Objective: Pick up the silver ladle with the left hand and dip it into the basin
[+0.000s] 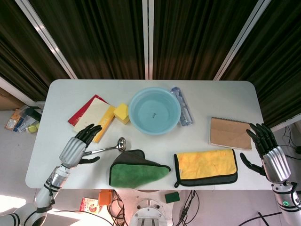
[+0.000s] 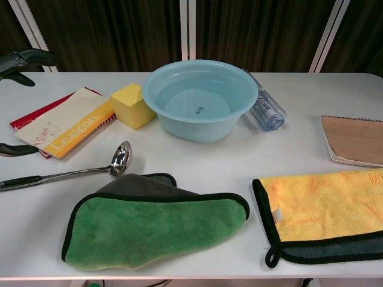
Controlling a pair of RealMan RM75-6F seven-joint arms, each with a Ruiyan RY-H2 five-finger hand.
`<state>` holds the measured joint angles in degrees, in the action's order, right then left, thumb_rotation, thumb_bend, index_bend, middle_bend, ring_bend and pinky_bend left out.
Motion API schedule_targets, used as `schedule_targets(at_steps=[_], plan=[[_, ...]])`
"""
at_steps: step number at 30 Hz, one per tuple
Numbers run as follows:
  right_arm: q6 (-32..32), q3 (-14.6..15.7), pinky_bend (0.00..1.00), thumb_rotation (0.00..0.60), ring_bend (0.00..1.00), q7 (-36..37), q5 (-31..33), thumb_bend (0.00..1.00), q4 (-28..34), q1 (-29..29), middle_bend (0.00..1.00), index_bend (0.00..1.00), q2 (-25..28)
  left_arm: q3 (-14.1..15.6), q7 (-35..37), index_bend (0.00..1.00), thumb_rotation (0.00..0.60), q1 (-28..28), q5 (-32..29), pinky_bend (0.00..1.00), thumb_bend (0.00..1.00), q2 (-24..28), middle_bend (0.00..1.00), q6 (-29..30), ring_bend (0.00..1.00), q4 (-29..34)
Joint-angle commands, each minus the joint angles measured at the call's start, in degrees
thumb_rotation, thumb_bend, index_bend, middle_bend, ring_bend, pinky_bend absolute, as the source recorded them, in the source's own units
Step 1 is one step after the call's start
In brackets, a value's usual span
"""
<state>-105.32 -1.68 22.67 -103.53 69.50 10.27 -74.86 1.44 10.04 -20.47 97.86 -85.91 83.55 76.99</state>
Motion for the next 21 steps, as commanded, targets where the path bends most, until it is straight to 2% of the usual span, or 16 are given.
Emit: schedule_targets(at_steps=[1, 8, 10, 16, 21], plan=[[0.3, 0.1, 0.00, 0.600, 0.00, 0.5, 0.1, 0.34, -0.7, 0.1, 0.00, 0.00, -0.5, 0.2, 0.0, 0.04, 0.600, 0.2, 0.0, 0.20, 0.08, -0.2, 0.08, 0.1, 0.03, -0.1], [0.2, 0.6, 0.00, 0.600, 0.00, 0.6, -0.6, 0.34, -1.2, 0.2, 0.00, 0.00, -1.2, 0.6, -0.6, 0.06, 0.600, 0.4, -0.5, 0.20, 0.09, -0.3, 0.09, -0.9, 0.03, -0.5], [-0.1, 0.8, 0.00, 0.600, 0.00, 0.4, -0.7, 0.34, -1.1, 0.0, 0.00, 0.00, -1.2, 0.1, -2.4, 0.13, 0.600, 0.7, -2.4, 0.22, 0.11, -0.6, 0.12, -2.0, 0.07, -0.7], [0.0, 1.0, 0.00, 0.600, 0.00, 0.3, -0.4, 0.33, -1.6, -0.3, 0.00, 0.00, -1.6, 0.2, -6.0, 0.36, 0.600, 1.2, -9.0, 0.35, 0.20, -2.5, 0.27, -9.1, 0.19, -1.2], [-0.3, 1.0, 0.00, 0.600, 0.00, 0.2, -0.4, 0.34, -2.0, -0.4, 0.00, 0.00, -1.8, 0.9, -7.4, 0.38, 0.600, 1.4, -9.7, 0.36, 0.22, -5.4, 0.30, -11.0, 0.20, -4.6]])
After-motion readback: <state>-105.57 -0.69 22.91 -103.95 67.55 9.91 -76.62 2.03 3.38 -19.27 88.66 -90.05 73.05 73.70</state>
